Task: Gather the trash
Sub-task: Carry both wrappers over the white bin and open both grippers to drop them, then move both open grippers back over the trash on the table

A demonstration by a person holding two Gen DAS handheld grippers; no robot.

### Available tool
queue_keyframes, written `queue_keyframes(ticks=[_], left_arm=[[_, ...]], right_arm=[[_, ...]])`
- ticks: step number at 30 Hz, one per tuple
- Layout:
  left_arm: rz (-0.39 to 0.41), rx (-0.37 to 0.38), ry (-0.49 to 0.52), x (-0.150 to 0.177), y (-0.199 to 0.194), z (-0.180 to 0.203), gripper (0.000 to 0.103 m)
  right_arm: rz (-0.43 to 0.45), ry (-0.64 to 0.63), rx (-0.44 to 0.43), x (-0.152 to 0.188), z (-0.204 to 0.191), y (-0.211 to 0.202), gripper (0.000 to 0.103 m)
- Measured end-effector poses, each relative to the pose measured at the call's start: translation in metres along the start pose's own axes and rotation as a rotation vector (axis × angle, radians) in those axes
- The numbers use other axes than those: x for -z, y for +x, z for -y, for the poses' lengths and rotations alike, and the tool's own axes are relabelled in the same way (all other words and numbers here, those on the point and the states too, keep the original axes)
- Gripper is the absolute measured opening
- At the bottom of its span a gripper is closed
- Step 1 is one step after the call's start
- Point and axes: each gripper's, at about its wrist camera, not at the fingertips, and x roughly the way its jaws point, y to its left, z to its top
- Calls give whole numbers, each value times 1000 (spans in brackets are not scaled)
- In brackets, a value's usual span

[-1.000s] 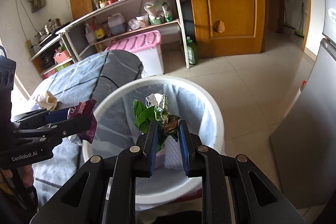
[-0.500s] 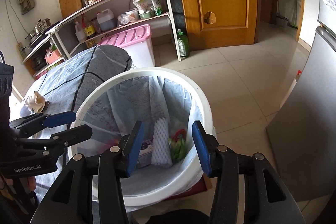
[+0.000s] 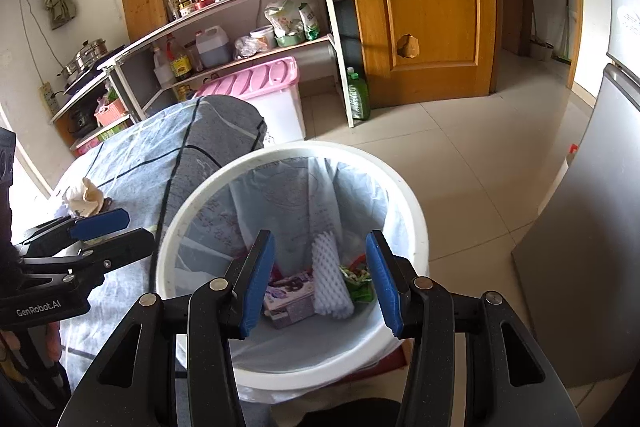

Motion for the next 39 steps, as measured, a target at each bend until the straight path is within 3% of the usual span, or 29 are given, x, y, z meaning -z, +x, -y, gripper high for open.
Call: queue_keyframes(ticks=[16,39], left_arm=[[102,-105,-102,21,-67,-63,65],[171,-235,-292,66,-126,-169,65]], right_arm=[[47,-80,-105,-7,-74,-7,48],[-20,-233,-256,3,-187,27,48]])
